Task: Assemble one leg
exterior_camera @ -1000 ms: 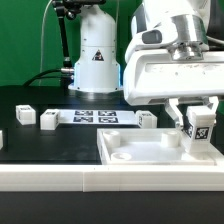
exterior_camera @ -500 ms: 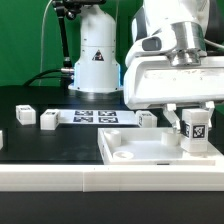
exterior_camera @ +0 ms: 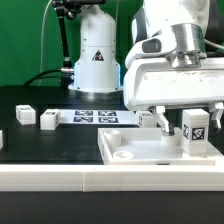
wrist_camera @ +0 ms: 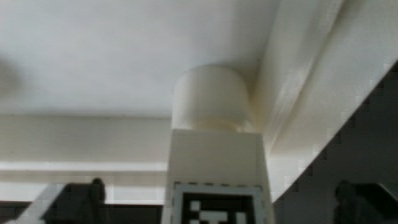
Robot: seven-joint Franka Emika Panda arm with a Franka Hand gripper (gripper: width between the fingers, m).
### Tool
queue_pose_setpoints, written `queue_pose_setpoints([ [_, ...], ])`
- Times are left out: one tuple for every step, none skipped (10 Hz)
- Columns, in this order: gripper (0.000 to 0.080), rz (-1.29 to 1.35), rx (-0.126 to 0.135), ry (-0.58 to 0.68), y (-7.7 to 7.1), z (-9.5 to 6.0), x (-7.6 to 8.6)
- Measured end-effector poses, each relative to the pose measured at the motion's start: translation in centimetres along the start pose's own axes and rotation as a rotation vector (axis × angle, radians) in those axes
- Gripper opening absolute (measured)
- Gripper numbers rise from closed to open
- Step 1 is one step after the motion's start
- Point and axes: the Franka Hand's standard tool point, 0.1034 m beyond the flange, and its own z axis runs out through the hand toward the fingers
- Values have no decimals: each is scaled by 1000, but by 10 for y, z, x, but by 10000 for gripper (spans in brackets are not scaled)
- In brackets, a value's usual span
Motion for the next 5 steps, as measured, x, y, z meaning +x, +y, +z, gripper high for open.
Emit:
queue_pose_setpoints([
  [648, 0, 0, 0, 0, 0, 0],
  [648, 0, 1, -6, 0, 0, 0],
  [649, 4, 4, -33, 4, -2, 1],
  [649, 7, 8, -53, 6, -8, 7],
  [649, 7, 12, -62, 6, -14, 13],
])
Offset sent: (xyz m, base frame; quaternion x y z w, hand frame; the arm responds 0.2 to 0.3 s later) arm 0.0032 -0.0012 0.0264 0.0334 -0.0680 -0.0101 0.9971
